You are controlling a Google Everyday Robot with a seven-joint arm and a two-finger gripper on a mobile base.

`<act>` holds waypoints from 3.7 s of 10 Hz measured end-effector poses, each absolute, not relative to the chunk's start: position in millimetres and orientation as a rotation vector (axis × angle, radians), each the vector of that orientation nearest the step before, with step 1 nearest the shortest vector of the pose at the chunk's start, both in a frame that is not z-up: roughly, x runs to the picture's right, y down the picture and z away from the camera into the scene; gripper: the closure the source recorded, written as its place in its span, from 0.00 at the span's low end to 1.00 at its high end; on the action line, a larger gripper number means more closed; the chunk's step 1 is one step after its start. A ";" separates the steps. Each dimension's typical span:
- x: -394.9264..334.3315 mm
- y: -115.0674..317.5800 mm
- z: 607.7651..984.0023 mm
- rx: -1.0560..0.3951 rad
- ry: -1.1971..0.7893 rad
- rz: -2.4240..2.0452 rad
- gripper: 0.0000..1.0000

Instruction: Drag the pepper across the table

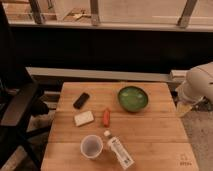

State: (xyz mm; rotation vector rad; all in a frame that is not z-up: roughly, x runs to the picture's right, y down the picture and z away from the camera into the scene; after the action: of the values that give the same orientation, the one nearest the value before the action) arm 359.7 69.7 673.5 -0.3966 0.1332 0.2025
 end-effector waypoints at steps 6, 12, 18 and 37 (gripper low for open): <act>359.9 68.4 674.7 -0.389 0.136 0.193 0.25; 268.1 50.7 709.0 -0.263 0.012 -0.130 0.25; 138.7 94.6 724.1 -0.268 -0.204 -0.327 0.25; 39.3 152.9 835.1 -0.639 -0.555 -0.594 0.25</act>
State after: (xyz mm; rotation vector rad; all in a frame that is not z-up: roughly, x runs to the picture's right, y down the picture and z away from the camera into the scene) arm 39.3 152.9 835.1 -0.6386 -0.5552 -0.5938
